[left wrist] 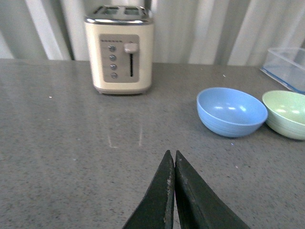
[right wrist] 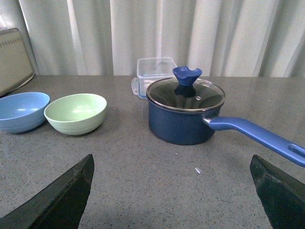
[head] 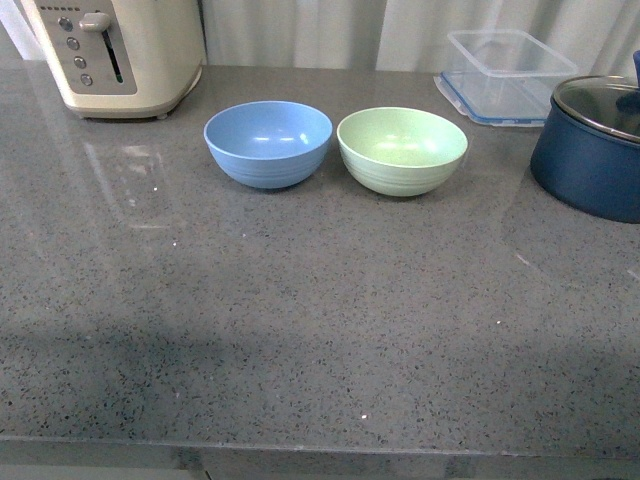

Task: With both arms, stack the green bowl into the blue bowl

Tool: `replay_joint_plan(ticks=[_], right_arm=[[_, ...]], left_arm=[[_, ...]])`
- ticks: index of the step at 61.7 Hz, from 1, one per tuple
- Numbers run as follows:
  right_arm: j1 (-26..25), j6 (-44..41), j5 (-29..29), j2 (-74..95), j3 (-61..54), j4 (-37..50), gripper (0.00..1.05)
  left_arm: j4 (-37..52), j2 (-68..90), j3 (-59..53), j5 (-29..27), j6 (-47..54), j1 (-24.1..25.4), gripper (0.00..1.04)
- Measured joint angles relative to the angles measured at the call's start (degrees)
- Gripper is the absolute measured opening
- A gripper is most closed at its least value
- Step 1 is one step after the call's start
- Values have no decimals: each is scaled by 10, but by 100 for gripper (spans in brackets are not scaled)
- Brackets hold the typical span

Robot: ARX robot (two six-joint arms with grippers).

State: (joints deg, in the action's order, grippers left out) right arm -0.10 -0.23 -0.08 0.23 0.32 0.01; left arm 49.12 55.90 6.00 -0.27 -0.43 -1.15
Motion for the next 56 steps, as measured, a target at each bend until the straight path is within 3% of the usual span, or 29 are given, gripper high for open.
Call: replay_joint_plan(ticks=[7,56], right_arm=[[0,0,0,0,0,0,95],[0,0,0,0,0,0,95]], left_arm=[[17,-14,-29,0,0,10,4],[-273,-341,-48,2,0,10,4]])
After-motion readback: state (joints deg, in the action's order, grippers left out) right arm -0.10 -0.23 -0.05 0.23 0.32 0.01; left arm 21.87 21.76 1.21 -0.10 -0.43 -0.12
